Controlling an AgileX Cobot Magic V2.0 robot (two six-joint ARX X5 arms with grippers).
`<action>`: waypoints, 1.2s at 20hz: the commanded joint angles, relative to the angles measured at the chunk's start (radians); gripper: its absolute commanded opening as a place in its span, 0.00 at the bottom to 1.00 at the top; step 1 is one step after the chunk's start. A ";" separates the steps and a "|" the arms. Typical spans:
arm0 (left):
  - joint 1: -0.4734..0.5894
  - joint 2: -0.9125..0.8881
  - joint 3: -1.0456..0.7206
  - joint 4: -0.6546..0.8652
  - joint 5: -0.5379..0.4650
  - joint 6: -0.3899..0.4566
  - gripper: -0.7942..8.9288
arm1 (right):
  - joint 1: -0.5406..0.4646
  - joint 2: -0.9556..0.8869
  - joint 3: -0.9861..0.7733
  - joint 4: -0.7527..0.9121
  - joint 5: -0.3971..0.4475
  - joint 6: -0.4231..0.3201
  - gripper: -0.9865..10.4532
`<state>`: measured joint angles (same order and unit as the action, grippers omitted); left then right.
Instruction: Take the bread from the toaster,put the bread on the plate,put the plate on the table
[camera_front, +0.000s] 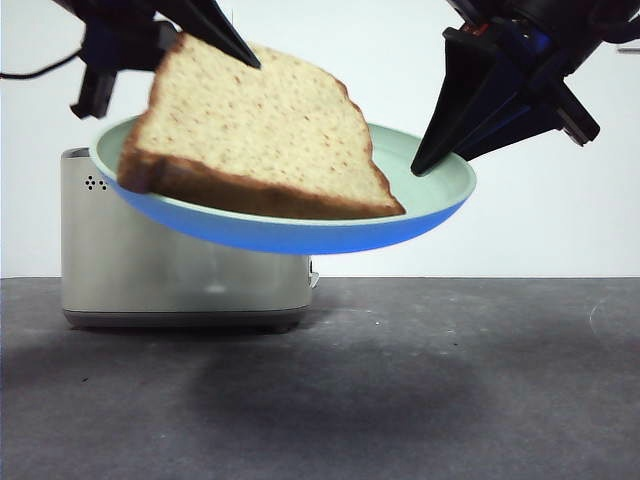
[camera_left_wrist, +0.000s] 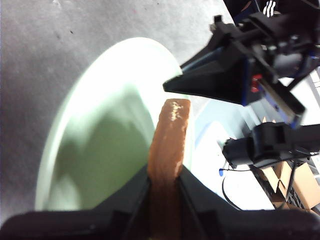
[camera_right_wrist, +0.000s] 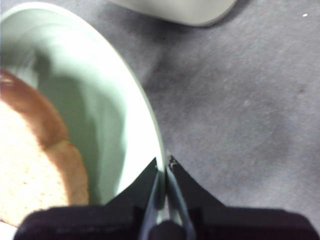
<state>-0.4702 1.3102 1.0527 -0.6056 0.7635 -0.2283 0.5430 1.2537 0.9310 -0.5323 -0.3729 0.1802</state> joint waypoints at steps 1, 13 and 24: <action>-0.019 0.028 0.002 0.021 -0.035 0.019 0.07 | 0.003 0.001 -0.004 0.006 -0.014 0.021 0.07; -0.156 0.037 0.002 0.023 -0.428 0.047 0.53 | 0.003 0.001 -0.004 -0.042 -0.021 0.012 0.07; -0.230 0.034 0.002 0.029 -0.526 0.099 0.53 | 0.003 0.001 -0.004 -0.088 -0.017 0.006 0.07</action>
<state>-0.7017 1.3411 1.0550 -0.5816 0.2489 -0.1547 0.5430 1.2545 0.9306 -0.6285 -0.3676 0.1879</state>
